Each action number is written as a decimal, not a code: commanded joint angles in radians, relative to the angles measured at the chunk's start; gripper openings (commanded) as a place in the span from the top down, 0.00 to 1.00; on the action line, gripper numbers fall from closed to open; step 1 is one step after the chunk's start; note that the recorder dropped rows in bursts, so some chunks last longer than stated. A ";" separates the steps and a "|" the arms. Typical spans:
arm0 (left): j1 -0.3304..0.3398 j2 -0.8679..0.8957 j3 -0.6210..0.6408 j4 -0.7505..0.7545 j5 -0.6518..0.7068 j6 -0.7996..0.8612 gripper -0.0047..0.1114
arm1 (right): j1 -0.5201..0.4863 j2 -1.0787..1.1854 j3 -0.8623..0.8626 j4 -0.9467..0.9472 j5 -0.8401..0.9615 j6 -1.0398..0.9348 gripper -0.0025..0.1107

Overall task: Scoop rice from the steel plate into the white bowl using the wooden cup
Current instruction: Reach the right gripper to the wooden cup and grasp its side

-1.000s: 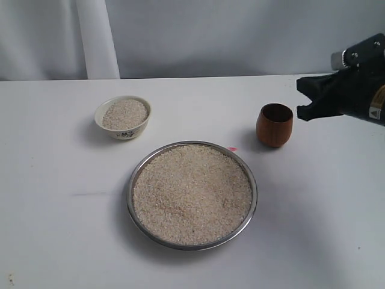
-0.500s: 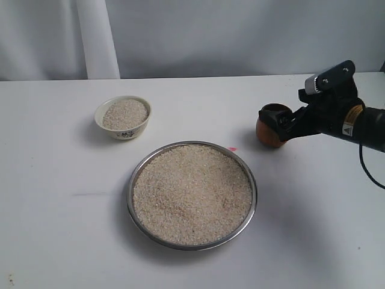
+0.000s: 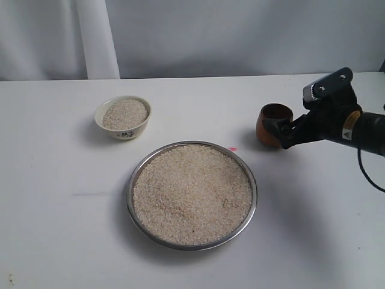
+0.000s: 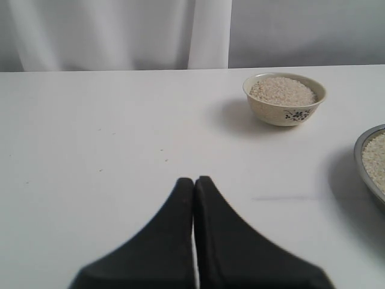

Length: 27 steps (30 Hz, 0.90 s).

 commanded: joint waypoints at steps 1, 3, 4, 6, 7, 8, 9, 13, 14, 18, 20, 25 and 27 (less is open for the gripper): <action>-0.006 -0.003 0.002 0.000 -0.016 -0.001 0.96 | 0.002 0.047 -0.004 0.086 0.006 -0.087 0.05; -0.006 -0.003 0.002 0.000 -0.016 -0.001 0.96 | 0.002 0.064 -0.004 0.127 -0.014 -0.106 0.05; -0.006 -0.003 0.002 0.000 -0.016 -0.001 0.96 | 0.002 0.073 -0.004 0.130 -0.031 -0.106 0.05; -0.006 -0.003 0.002 0.000 -0.016 -0.001 0.96 | 0.002 0.089 -0.004 0.128 -0.065 -0.110 0.05; -0.006 -0.003 0.002 0.000 -0.016 -0.001 0.96 | 0.002 0.099 -0.004 0.130 -0.082 -0.116 0.05; -0.006 -0.003 0.002 0.000 -0.016 -0.001 0.96 | 0.002 0.108 -0.004 0.130 -0.098 -0.119 0.05; -0.006 -0.003 0.002 0.000 -0.016 -0.001 0.96 | 0.002 0.118 -0.004 0.133 -0.108 -0.127 0.05; -0.006 -0.003 0.002 0.000 -0.016 0.001 0.96 | 0.002 0.160 -0.004 0.227 -0.135 -0.186 0.05; -0.006 -0.003 0.002 0.000 -0.016 0.001 0.96 | 0.002 0.172 -0.004 0.241 -0.152 -0.203 0.05; -0.006 -0.003 0.002 0.000 -0.016 0.001 0.96 | 0.002 0.207 -0.004 0.253 -0.225 -0.219 0.05; -0.006 -0.003 0.002 0.000 -0.016 0.001 0.96 | 0.002 0.220 -0.011 0.253 -0.241 -0.221 0.05; -0.006 -0.003 0.002 0.000 -0.016 -0.003 0.96 | 0.002 0.261 -0.068 0.249 -0.209 -0.208 0.05; -0.006 -0.003 0.002 0.000 -0.016 -0.003 0.96 | 0.002 0.279 -0.091 0.249 -0.209 -0.197 0.05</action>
